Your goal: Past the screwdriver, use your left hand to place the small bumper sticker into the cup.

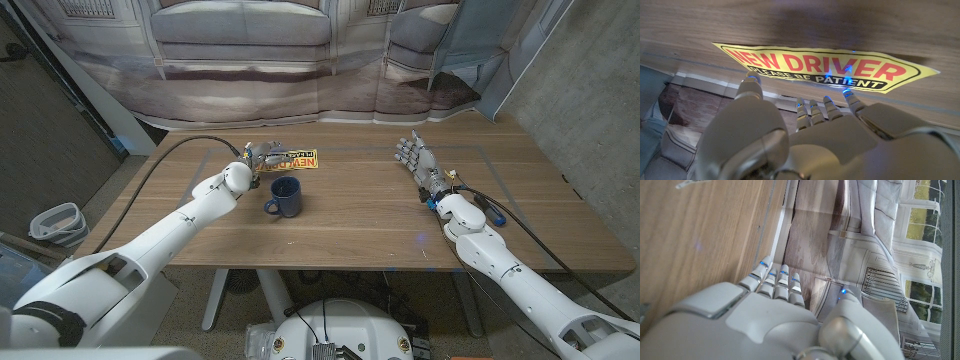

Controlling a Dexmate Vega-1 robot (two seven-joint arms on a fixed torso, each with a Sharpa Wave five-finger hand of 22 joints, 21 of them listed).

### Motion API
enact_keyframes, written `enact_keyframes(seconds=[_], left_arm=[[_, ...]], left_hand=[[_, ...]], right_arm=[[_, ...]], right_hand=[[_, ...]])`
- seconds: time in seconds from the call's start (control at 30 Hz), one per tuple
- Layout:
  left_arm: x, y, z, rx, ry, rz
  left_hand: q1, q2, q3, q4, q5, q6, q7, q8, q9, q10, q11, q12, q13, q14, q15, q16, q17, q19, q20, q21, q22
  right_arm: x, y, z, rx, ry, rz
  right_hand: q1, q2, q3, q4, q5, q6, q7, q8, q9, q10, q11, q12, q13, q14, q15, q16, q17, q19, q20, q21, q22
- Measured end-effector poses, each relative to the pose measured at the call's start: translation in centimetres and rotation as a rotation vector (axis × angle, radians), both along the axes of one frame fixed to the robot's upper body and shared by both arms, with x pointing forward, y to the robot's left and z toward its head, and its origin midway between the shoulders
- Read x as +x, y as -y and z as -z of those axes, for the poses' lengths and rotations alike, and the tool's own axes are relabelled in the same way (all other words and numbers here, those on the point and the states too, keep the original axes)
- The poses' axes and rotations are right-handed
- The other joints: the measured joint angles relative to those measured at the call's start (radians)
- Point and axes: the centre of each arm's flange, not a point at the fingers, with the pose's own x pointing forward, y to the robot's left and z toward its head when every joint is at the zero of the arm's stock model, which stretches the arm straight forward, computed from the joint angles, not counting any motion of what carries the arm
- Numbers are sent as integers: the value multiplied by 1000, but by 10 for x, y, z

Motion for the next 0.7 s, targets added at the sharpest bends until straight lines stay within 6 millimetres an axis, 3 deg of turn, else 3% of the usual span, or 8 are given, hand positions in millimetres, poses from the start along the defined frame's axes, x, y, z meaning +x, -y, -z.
enact_keyframes(seconds=[0.7], left_arm=[[9,3,-3,47,-14,-23]], left_hand=[[11,4,-3,-3,0,7,-7,0,0,4,-3,0,0,5,-5,0,0,0,0,0,0]], right_arm=[[2,2,6,7,-19,10]], right_hand=[[0,0,0,0,0,0,0,0,0,0,0,0,0,6,-6,0,0,0,0,-7,0]])
